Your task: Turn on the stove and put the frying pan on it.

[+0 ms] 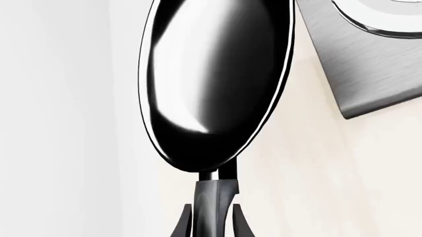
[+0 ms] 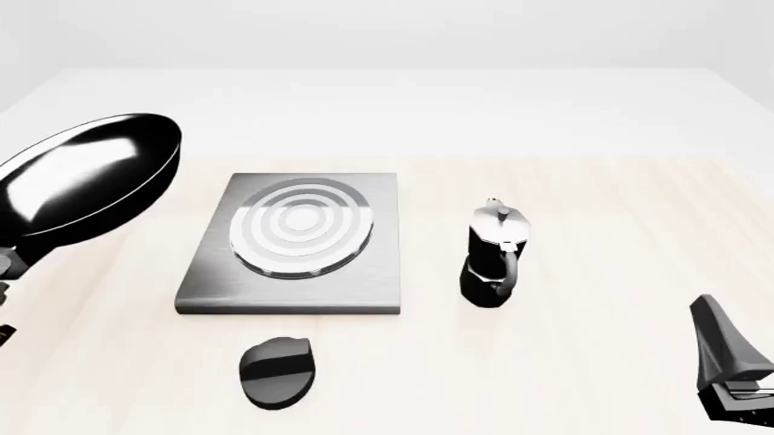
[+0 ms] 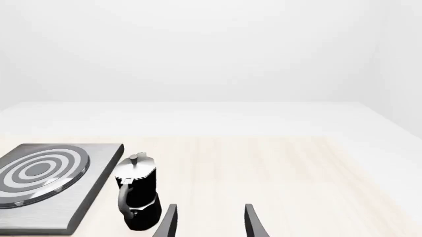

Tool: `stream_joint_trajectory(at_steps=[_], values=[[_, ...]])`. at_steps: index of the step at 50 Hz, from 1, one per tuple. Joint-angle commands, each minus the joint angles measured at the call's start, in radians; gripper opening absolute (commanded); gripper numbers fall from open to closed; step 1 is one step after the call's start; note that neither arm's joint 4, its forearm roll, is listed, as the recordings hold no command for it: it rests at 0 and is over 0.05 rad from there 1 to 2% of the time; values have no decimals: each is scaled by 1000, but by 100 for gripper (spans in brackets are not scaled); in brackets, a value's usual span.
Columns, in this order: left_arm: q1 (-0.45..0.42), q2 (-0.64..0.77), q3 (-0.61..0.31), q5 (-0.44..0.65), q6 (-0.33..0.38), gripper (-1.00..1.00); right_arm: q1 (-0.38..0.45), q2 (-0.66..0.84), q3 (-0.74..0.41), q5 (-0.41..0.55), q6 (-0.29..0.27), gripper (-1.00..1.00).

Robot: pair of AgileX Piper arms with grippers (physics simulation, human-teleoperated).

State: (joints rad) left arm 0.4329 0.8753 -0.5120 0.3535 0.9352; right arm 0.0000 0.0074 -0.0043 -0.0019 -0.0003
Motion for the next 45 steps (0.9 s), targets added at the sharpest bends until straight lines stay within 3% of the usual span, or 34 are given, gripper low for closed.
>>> stream_joint_trajectory(at_steps=[1,45], values=[[-29,21,-27,-38,44,-100,0,0,0,0,0,100],[-203,225,-93,-181,88,-100,0,2,0,0,-1,100]])
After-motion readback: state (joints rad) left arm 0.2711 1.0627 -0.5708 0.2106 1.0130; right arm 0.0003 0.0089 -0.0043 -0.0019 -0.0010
